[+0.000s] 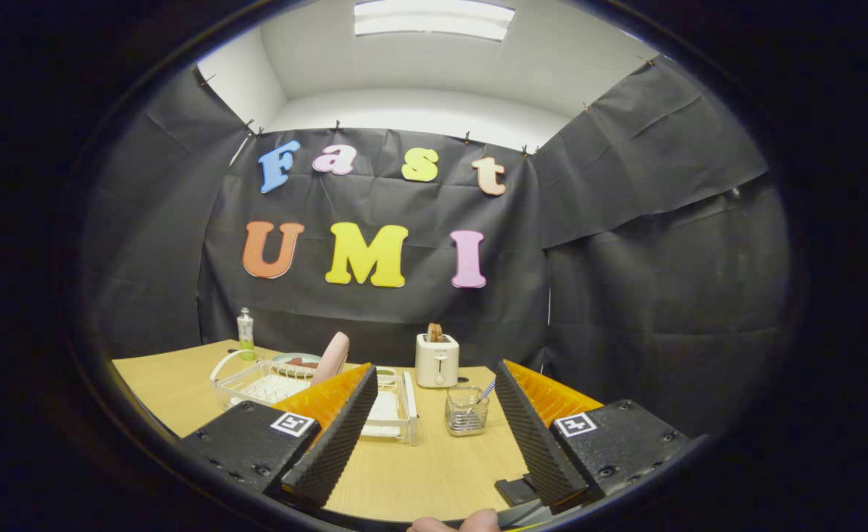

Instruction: Take the plate from the dish rack, then take the spoon from the basket and place it into the plate.

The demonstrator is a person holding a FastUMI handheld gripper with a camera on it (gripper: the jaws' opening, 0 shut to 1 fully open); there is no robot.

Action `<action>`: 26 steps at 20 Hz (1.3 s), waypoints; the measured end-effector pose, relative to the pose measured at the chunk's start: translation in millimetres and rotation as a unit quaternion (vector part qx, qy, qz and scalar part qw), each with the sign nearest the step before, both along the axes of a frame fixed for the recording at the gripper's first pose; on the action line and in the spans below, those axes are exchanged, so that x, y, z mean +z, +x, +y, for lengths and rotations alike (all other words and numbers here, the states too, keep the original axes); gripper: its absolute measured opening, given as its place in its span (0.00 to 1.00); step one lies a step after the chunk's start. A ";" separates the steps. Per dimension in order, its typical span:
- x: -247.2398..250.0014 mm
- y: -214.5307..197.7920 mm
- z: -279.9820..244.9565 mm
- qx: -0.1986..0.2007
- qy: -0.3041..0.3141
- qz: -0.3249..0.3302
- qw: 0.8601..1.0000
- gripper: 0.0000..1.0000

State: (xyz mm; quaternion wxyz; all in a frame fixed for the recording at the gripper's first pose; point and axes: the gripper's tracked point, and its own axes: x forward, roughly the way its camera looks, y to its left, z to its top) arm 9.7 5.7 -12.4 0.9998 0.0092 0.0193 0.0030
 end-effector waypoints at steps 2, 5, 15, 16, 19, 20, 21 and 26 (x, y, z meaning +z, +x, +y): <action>1.7 -0.5 -0.3 -0.001 -0.003 -0.003 1.000 1.00; 4.0 0.3 0.3 -0.001 -0.002 -0.006 1.000 1.00; 12.1 0.1 -7.6 -0.008 -0.015 -0.004 1.000 1.00; 11.6 -0.4 -10.4 -0.010 -0.015 -0.001 1.000 1.00; 17.0 -1.8 -17.1 -0.013 -0.009 0.002 1.000 1.00; 19.1 -0.2 -18.1 -0.013 -0.007 0.003 1.000 1.00; 20.4 0.3 -19.1 -0.013 -0.003 0.002 1.000 1.00; 15.2 0.0 -26.7 -0.013 -0.003 0.015 1.000 1.00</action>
